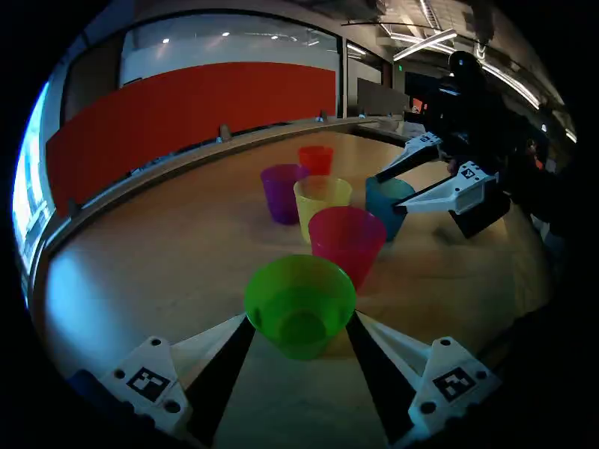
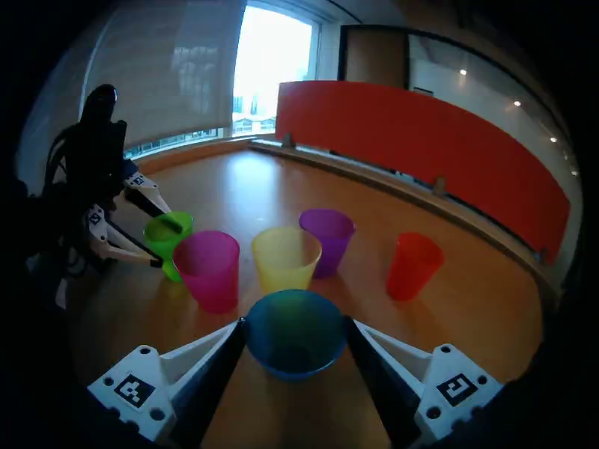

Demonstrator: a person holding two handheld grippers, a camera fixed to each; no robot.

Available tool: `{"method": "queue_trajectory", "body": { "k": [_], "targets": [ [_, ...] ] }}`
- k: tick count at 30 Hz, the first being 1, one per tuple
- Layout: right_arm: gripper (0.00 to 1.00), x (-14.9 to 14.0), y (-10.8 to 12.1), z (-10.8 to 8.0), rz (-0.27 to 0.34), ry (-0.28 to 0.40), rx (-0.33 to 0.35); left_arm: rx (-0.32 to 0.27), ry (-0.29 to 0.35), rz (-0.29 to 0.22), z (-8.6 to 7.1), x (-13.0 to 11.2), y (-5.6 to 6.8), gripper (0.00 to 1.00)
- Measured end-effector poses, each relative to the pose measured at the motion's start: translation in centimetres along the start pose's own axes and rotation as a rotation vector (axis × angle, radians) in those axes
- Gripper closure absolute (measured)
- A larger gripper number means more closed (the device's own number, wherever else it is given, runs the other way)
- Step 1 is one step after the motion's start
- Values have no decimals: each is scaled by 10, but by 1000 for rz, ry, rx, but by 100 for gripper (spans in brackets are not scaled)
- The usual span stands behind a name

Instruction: Pour water

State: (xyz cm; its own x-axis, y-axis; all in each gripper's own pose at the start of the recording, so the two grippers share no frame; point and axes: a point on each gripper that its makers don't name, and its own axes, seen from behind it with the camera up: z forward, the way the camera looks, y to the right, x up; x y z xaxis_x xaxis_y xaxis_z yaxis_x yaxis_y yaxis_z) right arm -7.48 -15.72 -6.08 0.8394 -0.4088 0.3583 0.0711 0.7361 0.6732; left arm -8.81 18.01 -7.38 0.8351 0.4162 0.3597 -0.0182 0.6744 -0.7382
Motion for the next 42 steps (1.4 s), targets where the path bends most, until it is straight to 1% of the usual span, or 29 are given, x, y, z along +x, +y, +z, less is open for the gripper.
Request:
{"method": "queue_trajectory", "body": {
  "k": [6, 11, 20, 29, 35, 42],
  "targets": [
    [0, -2, -2, -3, 4, 0, 1, 5, -2, 5, -2, -1, 0, 14],
    [0, -5, -2, -6, 5, -6, -2, 10, -1, 8, -5, -2, 0, 14],
    [0, -12, -3, -15, 0, -19, -18, 25, 11, 5, -15, -2, 1, 14],
    [0, -18, -3, -28, 15, -16, -40, 53, 31, -12, -31, -2, -2, 14],
    [0, -22, -1, -42, 23, -10, -64, 74, 43, -29, -44, -5, -4, 14],
    [0, -25, 6, -60, 51, 12, -109, 114, 65, -51, -61, -7, -11, 14]
  ]
}}
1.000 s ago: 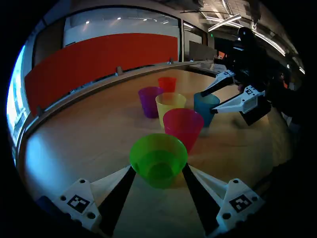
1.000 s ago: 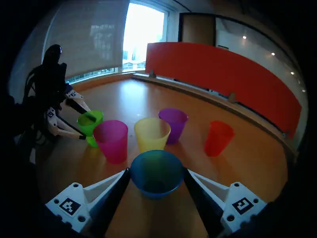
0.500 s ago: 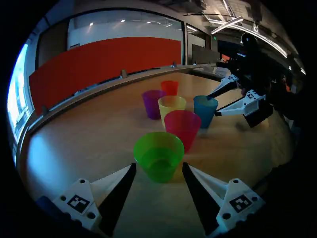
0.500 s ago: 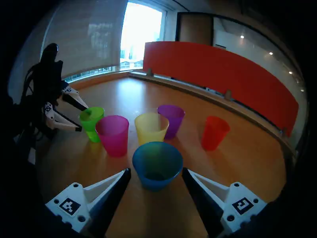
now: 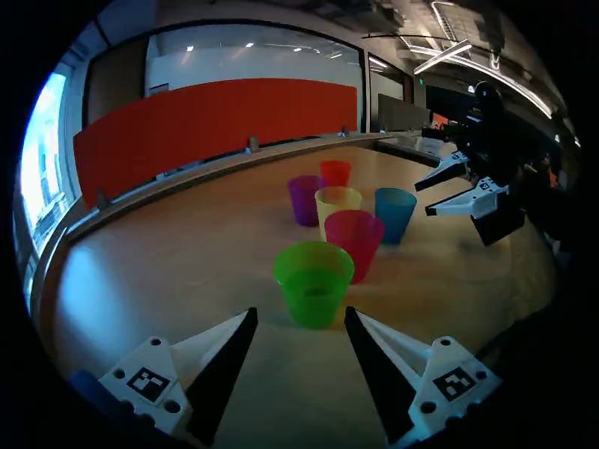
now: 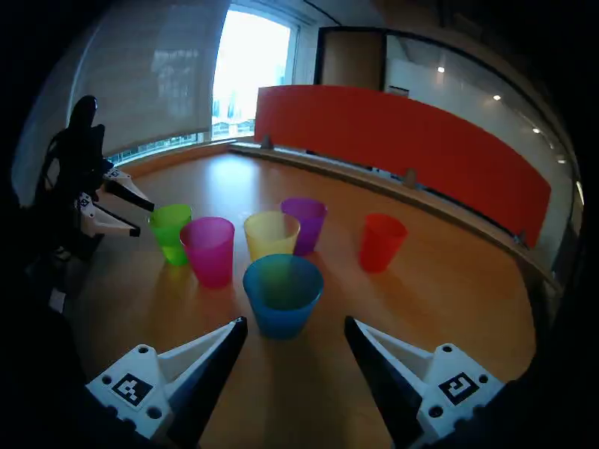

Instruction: Pour water

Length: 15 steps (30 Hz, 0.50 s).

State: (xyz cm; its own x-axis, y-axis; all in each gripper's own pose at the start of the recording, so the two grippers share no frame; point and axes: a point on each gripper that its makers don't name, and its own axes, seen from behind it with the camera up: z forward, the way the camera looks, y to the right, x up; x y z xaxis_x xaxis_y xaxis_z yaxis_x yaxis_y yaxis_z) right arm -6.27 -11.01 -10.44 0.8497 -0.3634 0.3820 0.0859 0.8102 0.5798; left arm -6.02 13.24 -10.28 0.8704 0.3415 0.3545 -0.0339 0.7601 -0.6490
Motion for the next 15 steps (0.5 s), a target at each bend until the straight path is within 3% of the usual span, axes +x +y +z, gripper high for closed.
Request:
{"method": "queue_trajectory", "body": {
  "k": [6, 15],
  "targets": [
    [0, 1, 10, -14, 25, 32, -57, 46, 29, -28, -14, 2, -12, 14],
    [0, 15, 27, -33, 47, 119, -161, 166, 117, -67, -41, 18, -42, 14]
  ]
}}
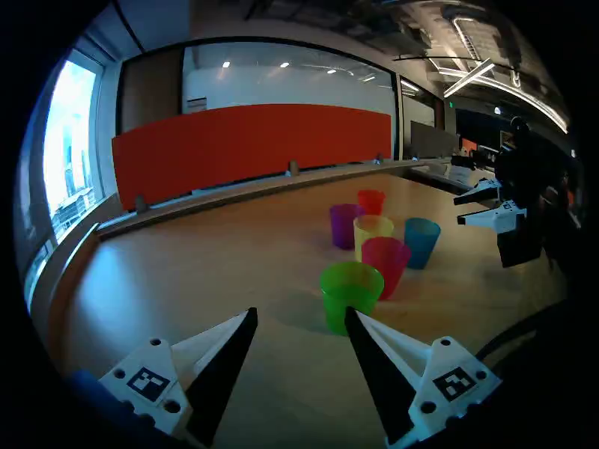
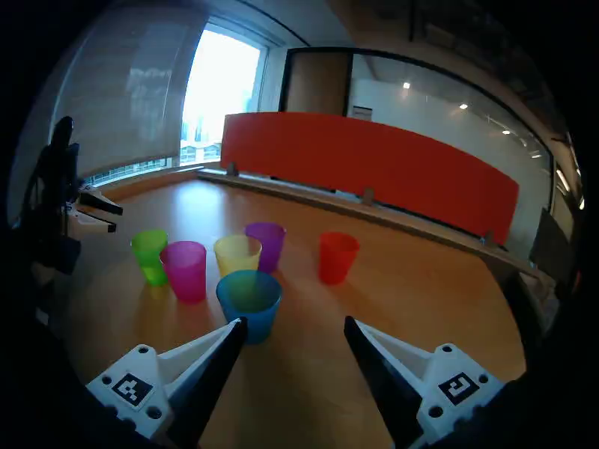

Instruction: Pour water

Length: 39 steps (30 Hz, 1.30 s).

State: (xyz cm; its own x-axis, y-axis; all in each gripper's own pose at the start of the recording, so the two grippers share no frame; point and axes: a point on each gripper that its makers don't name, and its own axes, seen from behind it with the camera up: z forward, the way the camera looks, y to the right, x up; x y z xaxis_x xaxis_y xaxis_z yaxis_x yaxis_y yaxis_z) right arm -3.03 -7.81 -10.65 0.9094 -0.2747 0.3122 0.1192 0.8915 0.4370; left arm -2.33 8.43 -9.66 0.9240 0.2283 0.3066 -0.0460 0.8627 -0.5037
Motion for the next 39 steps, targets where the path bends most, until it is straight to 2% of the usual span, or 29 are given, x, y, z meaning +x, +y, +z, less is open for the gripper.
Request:
{"method": "queue_trajectory", "body": {
  "k": [6, 18, 21, 26, 30, 39],
  "targets": [
    [0, 16, 18, -6, 26, 64, -78, 104, 76, -9, -11, 18, -27, 14],
    [0, 71, 60, -16, 31, 291, -285, 310, 232, -14, -29, 55, -78, 14],
    [0, 82, 68, -17, 26, 334, -333, 339, 277, -35, -33, 66, -85, 14],
    [0, 96, 74, -16, 8, 390, -390, 363, 334, -102, -33, 74, -94, 14],
    [0, 98, 76, -11, 34, 406, -407, 375, 365, -142, -32, 77, -100, 14],
    [0, 96, 85, -12, 120, 416, -420, 405, 380, -136, -23, 73, -103, 14]
  ]
}}
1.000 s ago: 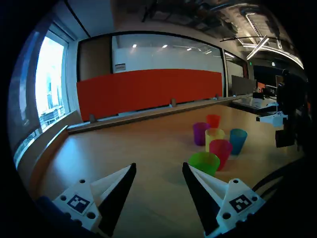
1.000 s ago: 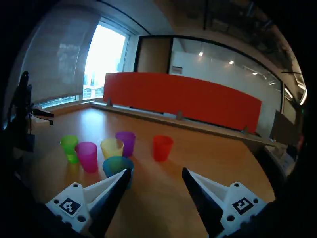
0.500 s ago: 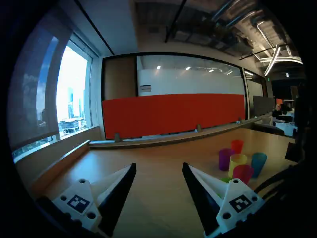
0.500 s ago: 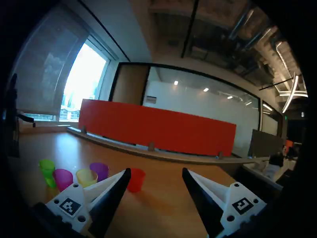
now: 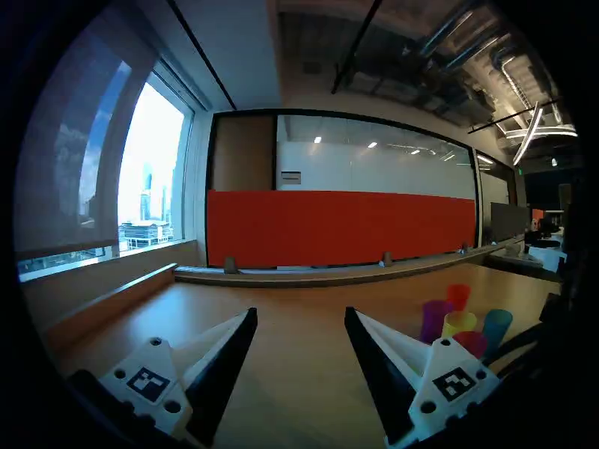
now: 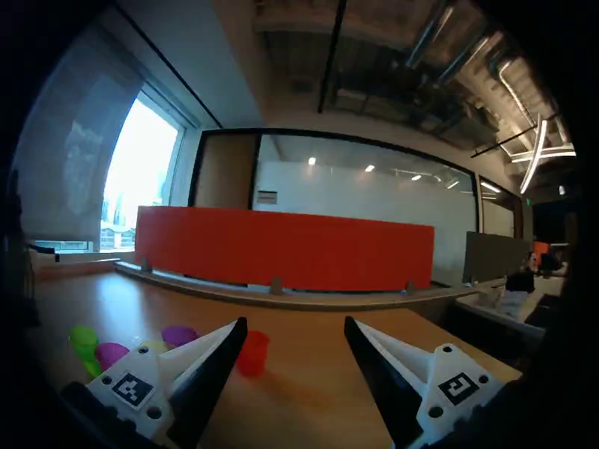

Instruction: Pour water

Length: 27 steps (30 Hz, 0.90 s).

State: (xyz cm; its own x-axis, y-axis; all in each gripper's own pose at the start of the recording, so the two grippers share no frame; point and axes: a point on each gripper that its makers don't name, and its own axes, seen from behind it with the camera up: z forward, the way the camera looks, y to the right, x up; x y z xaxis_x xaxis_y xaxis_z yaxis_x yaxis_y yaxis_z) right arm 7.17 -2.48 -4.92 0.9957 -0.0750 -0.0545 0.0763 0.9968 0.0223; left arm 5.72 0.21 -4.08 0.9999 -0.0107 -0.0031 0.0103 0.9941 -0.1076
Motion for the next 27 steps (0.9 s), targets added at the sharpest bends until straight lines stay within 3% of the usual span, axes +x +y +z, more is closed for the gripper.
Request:
{"method": "queue_trajectory", "body": {
  "k": [12, 20, 27],
  "targets": [
    [0, -3, 7, 1, 39, -52, -19, 86, 20, -10, 1, -1, -12, 14],
    [0, 7, 11, 5, 72, -58, -37, 88, 40, -6, 4, -9, -10, 14],
    [0, 10, 3, 8, 56, -68, -35, 93, 35, -22, 11, -24, -10, 14]
  ]
}}
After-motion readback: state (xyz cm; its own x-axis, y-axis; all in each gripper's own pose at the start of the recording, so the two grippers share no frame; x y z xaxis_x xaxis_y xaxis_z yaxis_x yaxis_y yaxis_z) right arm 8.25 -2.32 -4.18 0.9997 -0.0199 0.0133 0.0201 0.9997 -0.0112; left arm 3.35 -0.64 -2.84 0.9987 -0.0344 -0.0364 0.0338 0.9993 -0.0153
